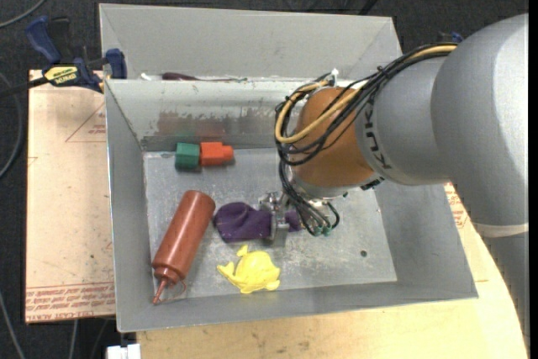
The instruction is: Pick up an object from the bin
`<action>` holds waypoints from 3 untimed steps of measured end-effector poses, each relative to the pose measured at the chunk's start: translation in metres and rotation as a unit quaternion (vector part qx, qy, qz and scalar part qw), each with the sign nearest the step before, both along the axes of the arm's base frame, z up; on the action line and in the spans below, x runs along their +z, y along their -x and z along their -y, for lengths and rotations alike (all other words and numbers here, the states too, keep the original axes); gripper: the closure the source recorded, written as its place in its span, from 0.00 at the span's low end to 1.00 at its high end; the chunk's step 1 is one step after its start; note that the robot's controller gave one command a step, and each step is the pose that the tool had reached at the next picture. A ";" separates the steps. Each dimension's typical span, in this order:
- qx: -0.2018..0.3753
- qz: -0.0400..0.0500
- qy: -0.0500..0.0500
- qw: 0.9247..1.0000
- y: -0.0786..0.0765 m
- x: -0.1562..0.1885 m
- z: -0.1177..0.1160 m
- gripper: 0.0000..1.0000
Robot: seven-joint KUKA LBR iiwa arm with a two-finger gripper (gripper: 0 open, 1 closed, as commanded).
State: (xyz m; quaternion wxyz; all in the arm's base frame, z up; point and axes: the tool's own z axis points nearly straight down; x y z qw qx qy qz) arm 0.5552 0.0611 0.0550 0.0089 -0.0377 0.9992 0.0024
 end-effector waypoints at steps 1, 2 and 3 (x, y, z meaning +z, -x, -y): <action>0.000 -0.001 0.000 1.000 0.001 0.004 0.000 1.00; 0.000 -0.005 0.001 1.000 0.004 0.021 0.000 1.00; 0.000 -0.002 0.000 1.000 0.002 0.033 0.000 1.00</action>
Offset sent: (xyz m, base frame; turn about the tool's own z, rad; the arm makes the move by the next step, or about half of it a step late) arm 0.0000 0.0001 0.0150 0.0000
